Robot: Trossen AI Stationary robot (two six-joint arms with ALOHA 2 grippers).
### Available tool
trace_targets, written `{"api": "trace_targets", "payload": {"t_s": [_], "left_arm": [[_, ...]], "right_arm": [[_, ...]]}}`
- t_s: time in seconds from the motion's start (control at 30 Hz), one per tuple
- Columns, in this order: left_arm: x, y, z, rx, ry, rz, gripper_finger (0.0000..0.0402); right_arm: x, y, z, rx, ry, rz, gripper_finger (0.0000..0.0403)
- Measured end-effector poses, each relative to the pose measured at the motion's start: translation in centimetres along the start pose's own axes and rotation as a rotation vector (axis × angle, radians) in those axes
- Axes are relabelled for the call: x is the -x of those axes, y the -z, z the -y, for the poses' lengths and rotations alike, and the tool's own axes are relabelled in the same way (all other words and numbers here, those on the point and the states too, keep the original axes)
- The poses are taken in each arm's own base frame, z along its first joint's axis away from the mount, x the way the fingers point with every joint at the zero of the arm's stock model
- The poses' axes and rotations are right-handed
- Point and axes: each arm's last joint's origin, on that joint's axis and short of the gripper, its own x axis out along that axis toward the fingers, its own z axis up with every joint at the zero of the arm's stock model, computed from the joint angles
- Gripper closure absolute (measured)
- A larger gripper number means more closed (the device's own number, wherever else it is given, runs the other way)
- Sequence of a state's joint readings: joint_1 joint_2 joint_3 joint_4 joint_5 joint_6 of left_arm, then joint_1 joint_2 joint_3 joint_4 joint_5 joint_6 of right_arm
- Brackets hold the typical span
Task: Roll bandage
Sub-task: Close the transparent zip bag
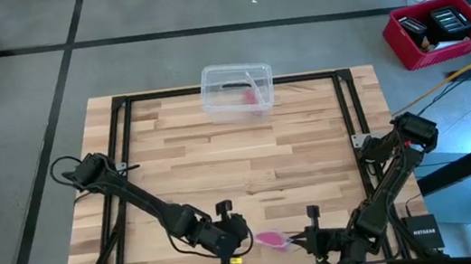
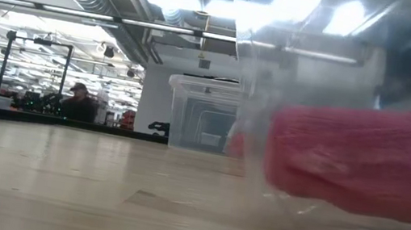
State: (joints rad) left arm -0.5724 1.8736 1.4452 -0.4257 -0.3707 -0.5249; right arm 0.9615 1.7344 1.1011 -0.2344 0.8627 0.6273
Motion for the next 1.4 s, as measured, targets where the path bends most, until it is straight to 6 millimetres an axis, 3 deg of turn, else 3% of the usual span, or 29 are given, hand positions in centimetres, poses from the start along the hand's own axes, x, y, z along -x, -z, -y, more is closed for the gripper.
{"api": "trace_targets", "payload": {"t_s": [0.1,0.4,0.53,0.7,0.8,0.93,1.13,1.4], "left_arm": [[0.0,-0.1,0.0,0.0,-0.018,0.014,0.0392],[0.1,0.2,0.3,-0.016,-0.02,0.013,0.0401],[0.4,0.5,0.7,-0.03,-0.017,0.007,0.0401],[0.5,0.5,0.9,-0.039,-0.013,0.019,0.0401],[0.5,0.5,0.9,-0.039,-0.016,0.022,0.0402],[0.5,0.4,0.9,-0.049,-0.018,0.027,0.0401],[0.5,0.4,0.9,-0.051,-0.015,0.03,0.0401],[0.5,0.3,0.9,-0.051,-0.02,0.041,0.0401]], "right_arm": [[0.0,0.0,0.0,-0.011,-0.005,-0.004,0.0398],[0.1,-0.1,0.0,-0.1,-0.117,-0.116,0.0385],[2.4,-3.1,0.6,-0.152,-0.195,-0.183,0.0338],[3.6,-6.2,1.0,-0.115,-0.113,-0.065,0.0275],[2.2,-7.8,1.6,-0.128,-0.078,0.03,0.0253],[-1.4,-8.9,2.3,-0.101,-0.086,0.068,0.0248],[-6.2,-8.8,3.7,-0.051,-0.109,0.03,0.0265],[-8.4,-8.1,4.3,-0.057,-0.152,-0.025,0.0287]]}}
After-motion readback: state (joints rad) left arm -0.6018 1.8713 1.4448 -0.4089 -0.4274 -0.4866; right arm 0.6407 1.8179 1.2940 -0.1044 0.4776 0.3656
